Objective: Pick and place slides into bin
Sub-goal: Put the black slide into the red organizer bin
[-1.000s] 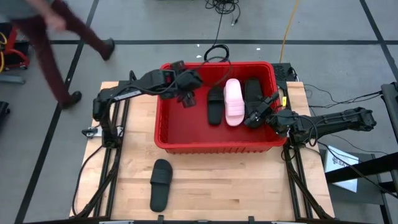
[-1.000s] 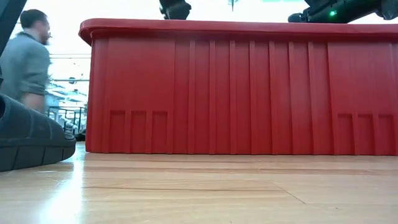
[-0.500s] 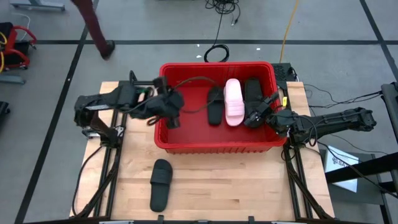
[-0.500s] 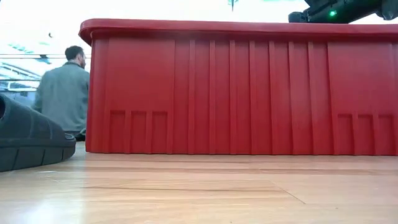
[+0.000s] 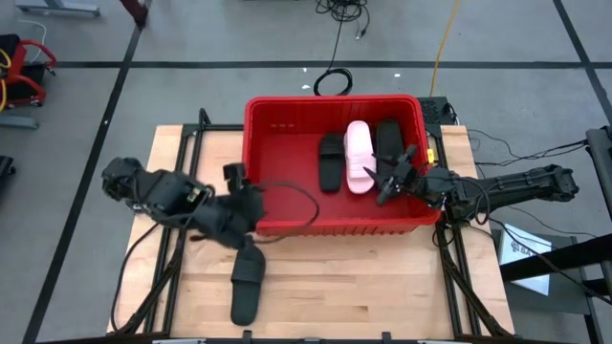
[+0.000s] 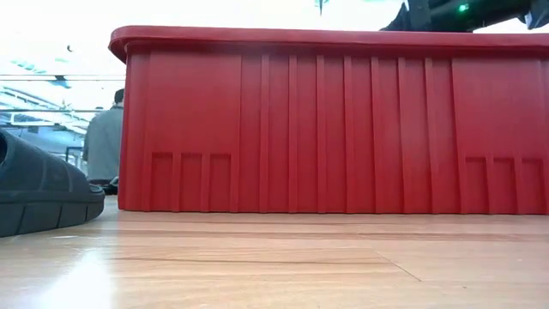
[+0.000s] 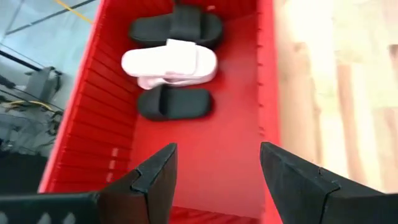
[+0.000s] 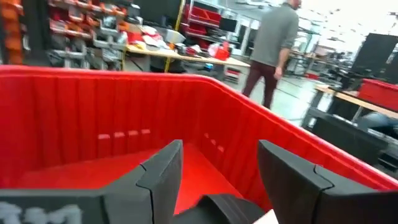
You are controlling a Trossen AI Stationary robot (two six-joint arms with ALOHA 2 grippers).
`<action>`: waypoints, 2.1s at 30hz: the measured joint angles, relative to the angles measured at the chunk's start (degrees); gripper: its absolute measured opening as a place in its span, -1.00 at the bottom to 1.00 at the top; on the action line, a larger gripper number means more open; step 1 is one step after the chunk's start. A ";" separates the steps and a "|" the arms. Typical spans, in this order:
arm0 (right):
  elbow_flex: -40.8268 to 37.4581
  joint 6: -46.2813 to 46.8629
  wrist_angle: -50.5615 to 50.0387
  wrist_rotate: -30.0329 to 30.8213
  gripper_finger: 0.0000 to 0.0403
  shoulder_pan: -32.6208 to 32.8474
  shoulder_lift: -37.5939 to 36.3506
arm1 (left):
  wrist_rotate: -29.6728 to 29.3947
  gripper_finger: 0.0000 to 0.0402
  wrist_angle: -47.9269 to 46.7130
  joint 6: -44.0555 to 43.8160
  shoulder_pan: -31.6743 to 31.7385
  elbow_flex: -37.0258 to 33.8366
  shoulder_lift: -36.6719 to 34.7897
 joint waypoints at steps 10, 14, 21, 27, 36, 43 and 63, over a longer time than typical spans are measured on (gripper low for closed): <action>0.00 -0.14 5.63 -4.39 -0.03 1.09 0.02 | 1.11 0.12 -5.49 -12.89 -10.63 -0.68 1.07; 0.00 -1.43 7.31 -4.39 -0.03 1.14 0.00 | 2.46 0.12 -5.47 -15.57 -13.68 -2.66 2.16; -0.01 -1.97 9.02 -4.39 -0.03 1.14 0.00 | 7.41 0.12 -4.94 -23.74 -17.78 -12.94 2.46; -0.02 -1.95 8.68 -4.37 -0.03 1.14 0.32 | 12.11 0.12 -0.36 -30.20 -20.35 -20.22 2.47; -0.02 -1.05 8.74 -4.39 -0.03 1.14 0.70 | 12.76 0.12 14.11 -32.91 -24.21 -27.10 2.46; -0.02 -1.03 8.67 -4.39 -0.03 1.14 0.72 | 13.68 0.12 18.48 -37.37 -26.00 -32.67 2.45; -0.02 -0.99 7.98 -4.37 -0.03 1.11 0.72 | 19.01 0.12 28.68 -36.22 -24.05 -46.05 5.13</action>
